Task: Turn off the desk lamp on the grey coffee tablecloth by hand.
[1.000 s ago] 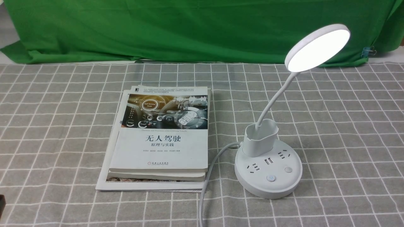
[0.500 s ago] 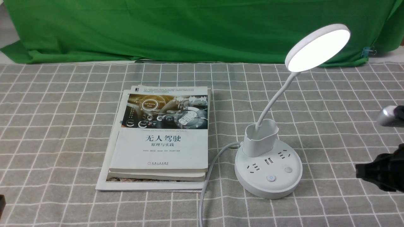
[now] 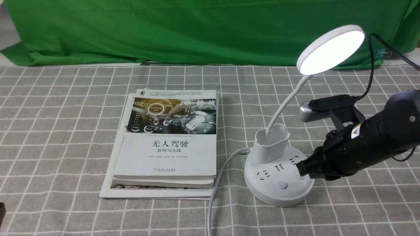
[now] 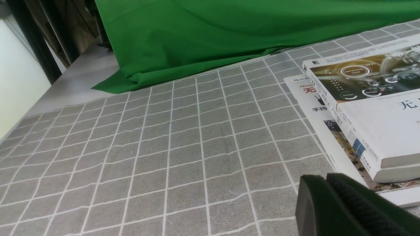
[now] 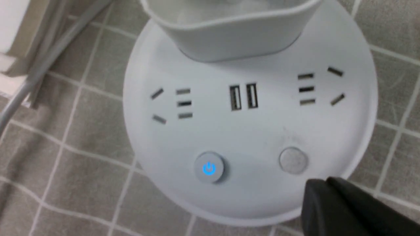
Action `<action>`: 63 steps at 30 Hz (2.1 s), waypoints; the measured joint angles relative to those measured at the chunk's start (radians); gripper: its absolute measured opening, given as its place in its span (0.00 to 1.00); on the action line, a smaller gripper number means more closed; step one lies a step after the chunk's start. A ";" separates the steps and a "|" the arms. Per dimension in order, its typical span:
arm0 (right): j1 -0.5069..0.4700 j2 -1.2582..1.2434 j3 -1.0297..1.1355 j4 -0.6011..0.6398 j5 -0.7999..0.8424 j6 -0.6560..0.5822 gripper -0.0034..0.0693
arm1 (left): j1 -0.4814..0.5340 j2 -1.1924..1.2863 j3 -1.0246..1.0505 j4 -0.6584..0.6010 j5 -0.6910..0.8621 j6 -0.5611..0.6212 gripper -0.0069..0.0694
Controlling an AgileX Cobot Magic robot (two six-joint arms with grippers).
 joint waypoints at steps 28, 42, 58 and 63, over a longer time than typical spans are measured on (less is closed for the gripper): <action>0.012 0.091 -0.107 0.005 0.071 0.002 0.11 | 0.000 0.000 0.000 0.000 0.000 0.000 0.12; 0.010 0.115 -0.072 0.008 0.057 0.020 0.11 | 0.000 0.000 0.000 0.000 0.000 0.000 0.12; -0.143 -0.690 0.290 -0.036 -0.205 -0.033 0.09 | 0.000 0.000 0.000 0.000 0.000 0.000 0.12; -0.143 -1.073 0.574 -0.008 -0.342 -0.184 0.09 | 0.000 0.000 0.000 0.000 0.000 0.000 0.12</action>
